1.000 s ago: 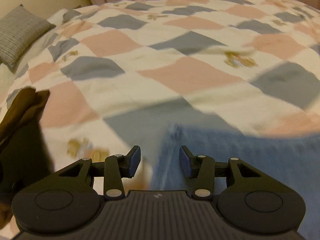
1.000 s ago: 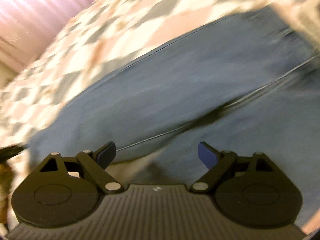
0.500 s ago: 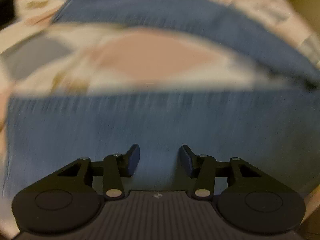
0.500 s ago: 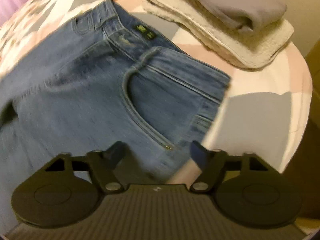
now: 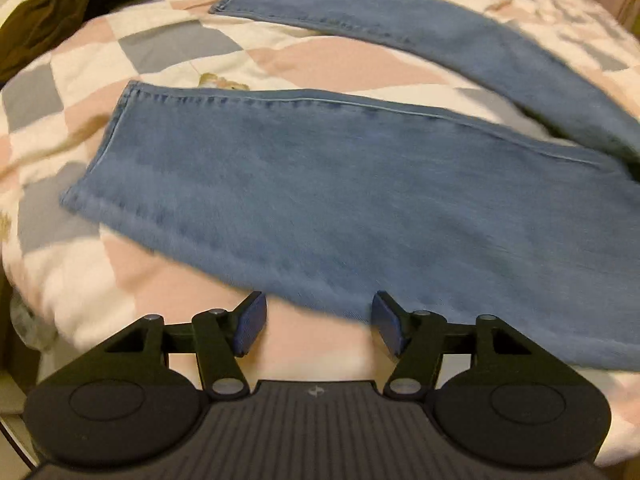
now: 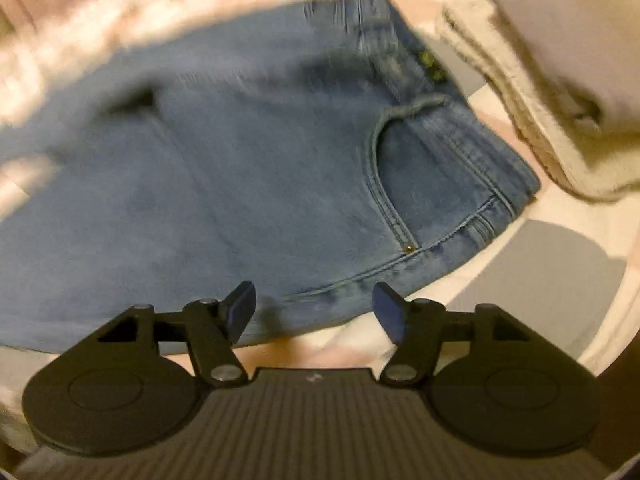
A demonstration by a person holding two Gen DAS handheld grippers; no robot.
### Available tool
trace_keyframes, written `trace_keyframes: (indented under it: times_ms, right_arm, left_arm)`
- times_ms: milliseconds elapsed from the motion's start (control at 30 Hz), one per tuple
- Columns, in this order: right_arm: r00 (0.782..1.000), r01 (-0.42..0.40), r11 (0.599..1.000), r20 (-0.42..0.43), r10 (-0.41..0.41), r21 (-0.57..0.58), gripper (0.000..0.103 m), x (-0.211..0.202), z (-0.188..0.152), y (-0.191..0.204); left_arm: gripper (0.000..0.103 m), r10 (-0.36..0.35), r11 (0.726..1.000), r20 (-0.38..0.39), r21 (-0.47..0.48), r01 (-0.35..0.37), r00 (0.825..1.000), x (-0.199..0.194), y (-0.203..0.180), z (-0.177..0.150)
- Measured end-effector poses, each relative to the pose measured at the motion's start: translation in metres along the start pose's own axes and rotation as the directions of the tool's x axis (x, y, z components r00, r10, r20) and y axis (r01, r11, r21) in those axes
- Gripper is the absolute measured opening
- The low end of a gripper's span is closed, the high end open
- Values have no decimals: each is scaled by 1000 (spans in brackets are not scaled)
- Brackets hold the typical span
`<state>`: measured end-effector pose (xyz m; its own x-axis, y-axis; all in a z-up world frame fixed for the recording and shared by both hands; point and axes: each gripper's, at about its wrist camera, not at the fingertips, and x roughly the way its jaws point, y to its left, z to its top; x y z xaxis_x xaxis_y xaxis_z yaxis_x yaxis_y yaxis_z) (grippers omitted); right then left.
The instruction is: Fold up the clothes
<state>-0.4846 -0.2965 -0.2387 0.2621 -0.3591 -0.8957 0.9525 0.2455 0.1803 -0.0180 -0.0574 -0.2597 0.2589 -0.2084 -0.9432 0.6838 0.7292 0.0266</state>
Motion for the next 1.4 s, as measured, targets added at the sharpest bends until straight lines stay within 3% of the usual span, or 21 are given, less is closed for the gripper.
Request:
trace_keyframes:
  times_ms: [100, 233, 367, 767, 1267, 1400]
  right_arm:
    - [995, -92, 996, 46, 92, -1, 77, -57, 1, 3]
    - [987, -130, 987, 81, 138, -99, 82, -111, 4, 22]
    - [981, -160, 980, 94, 171, -115, 86, -141, 3, 32]
    - [972, -208, 972, 89, 218, -114, 90, -179, -25, 42]
    - [974, -196, 973, 92, 207, -119, 95, -192, -46, 40]
    - [973, -192, 973, 108, 206, -127, 95, -197, -46, 40]
  left_arm:
    - [64, -14, 999, -13, -36, 13, 1000, -37, -6, -19]
    - [66, -30, 999, -3, -40, 30, 1000, -74, -13, -40]
    - [71, -26, 1000, 45, -8, 27, 999, -111, -27, -52]
    - [73, -31, 1000, 106, 7, 30, 994, -184, -37, -59]
    - [77, -6, 998, 172, 56, -4, 985, -213, -43, -80]
    - [78, -32, 996, 208, 88, 14, 978, -221, -48, -86]
